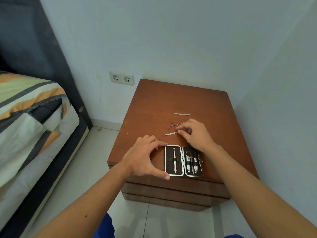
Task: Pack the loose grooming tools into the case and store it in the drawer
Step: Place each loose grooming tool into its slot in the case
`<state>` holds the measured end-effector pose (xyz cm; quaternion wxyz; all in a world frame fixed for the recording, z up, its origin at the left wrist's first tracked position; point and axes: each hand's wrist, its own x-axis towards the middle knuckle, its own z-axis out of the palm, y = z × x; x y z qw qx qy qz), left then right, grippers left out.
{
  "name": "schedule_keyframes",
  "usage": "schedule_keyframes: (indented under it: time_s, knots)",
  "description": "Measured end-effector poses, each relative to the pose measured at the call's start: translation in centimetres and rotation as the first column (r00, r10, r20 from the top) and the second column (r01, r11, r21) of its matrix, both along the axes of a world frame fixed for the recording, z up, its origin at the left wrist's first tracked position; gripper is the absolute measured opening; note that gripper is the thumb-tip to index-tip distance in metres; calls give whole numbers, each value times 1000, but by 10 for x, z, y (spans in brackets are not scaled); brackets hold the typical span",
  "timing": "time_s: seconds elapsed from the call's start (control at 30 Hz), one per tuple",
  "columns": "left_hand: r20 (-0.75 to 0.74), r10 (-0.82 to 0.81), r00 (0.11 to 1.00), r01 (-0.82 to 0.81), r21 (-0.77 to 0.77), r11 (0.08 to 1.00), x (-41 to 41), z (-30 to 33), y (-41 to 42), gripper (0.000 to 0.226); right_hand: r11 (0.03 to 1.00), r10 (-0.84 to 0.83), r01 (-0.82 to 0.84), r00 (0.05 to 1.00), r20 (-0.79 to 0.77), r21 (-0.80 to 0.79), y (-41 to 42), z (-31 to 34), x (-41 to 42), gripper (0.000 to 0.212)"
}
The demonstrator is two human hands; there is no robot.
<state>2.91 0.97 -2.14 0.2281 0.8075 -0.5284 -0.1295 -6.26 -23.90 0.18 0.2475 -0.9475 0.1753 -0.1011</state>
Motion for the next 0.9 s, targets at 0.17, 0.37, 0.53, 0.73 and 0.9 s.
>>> schedule_keyframes:
  time_s: [0.17,0.37,0.53,0.73,0.9]
  knots:
    - [14,5,1000,-5,-7,1000,1,-1,0,114,995,77,-84,986,-145,-45,0,5,6,4]
    - [-5,2,1000,-2,-1,1000,2,-2,0,114,996,34,-21,989,-146,91,4,10,-13,14]
    - [-18,17,1000,-18,-39,999,3,-4,1,96,954,29,-14,998,-47,299,12,7,-30,39]
    - [-26,17,1000,-18,-43,999,5,-8,1,92,822,-60,31,998,32,569,23,9,-38,18]
    - [-36,19,999,-21,-45,999,6,-9,1,92,782,58,-66,998,34,620,28,6,-41,45]
